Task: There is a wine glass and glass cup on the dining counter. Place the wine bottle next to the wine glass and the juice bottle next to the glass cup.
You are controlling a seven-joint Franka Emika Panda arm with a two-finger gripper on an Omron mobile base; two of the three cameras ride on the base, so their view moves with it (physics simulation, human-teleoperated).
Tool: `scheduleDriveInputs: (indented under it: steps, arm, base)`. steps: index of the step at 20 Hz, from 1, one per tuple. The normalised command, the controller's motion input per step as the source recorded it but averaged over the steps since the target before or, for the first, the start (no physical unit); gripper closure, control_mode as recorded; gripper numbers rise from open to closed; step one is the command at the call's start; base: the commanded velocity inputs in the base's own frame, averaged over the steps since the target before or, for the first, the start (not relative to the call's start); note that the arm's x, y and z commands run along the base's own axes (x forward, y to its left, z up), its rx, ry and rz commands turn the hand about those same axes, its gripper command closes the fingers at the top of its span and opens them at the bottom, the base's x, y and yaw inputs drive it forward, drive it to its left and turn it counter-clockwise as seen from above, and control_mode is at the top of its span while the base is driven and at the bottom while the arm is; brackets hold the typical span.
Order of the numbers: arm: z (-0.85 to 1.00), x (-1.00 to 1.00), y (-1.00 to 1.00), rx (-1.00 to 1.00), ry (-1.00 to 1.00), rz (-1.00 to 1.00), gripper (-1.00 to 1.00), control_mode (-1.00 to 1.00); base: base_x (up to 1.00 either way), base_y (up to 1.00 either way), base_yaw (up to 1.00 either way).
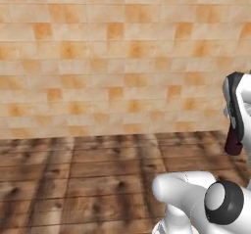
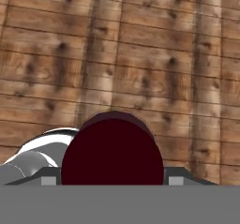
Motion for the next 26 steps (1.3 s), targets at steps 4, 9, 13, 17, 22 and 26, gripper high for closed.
scheduleDriveInputs:
  steps: [4, 9, 13, 17, 22, 26]
  arm:
    - [0.0, 0.0, 0.0, 0.0, 0.0, 0.0, 1.0, 1.0]
    - [0.0, 0.0, 0.0, 0.0, 0.0, 0.0, 1.0, 1.0]
    - [0.0, 0.0, 0.0, 0.0, 0.0, 0.0, 1.0, 1.0]
    - [0.0, 0.0, 0.0, 0.0, 0.0, 0.0, 1.0, 1.0]
    - [0.0, 0.0, 0.0, 0.0, 0.0, 0.0, 1.0, 1.0]
    - [0.0, 0.0, 0.0, 0.0, 0.0, 0.0, 1.0, 1.0]
  base:
    - [0.68, -0.05, 0.43]
    - [0.62, -0.02, 0.53]
    - [0.54, 0.0, 0.63]
    - [0.49, 0.0, 0.67]
    - [0.49, 0.0, 0.64]
    - [0.53, 0.0, 0.56]
